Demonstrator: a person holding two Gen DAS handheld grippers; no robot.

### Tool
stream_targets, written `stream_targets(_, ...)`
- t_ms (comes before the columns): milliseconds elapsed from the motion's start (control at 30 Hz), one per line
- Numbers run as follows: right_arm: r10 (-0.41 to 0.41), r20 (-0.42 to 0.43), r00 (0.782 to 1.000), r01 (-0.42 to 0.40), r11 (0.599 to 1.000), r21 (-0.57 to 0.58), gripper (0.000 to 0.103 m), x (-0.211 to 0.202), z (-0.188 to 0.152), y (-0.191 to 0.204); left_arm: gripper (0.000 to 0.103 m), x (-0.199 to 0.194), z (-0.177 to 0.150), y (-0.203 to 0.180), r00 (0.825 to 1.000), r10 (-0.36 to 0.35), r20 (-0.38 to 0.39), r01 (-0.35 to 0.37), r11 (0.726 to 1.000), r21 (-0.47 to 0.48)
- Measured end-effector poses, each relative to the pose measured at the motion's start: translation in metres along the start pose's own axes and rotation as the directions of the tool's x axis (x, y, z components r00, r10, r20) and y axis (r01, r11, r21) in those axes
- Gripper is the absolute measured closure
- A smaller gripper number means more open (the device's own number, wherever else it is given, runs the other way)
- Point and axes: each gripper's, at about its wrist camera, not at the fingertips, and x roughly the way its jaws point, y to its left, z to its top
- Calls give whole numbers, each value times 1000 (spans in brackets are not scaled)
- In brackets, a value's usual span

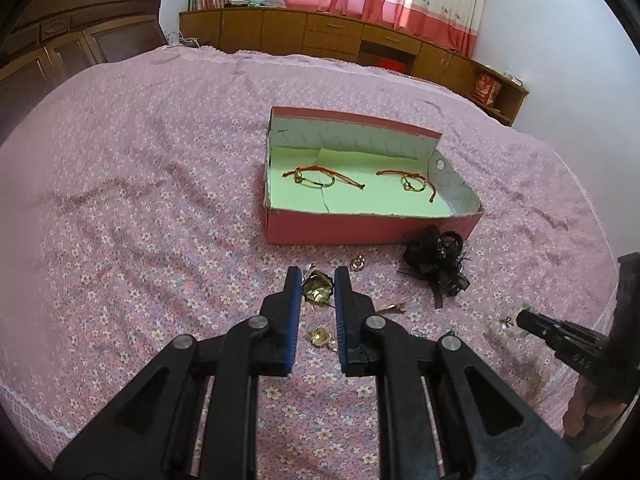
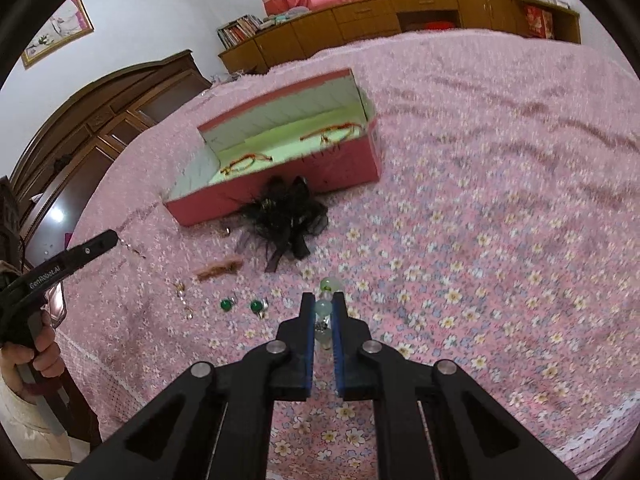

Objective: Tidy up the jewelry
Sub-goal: 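Grasp the gold pendant with the left tool while the right tool grasps the jade bead bracelet, then lower the gold pendant and jade bracelet into the box and open both tools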

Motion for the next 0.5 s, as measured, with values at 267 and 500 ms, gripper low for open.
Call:
stream_targets(267,13,66,998,-10,999,-47,94,-18,33,11,95,6,28,-3,999,-7,35,6,1000,18)
stream_targets(500,21,127,992,-9,996,-93,94,-20,70,23,95,23,55,-15,999,-5,46,1,997,74)
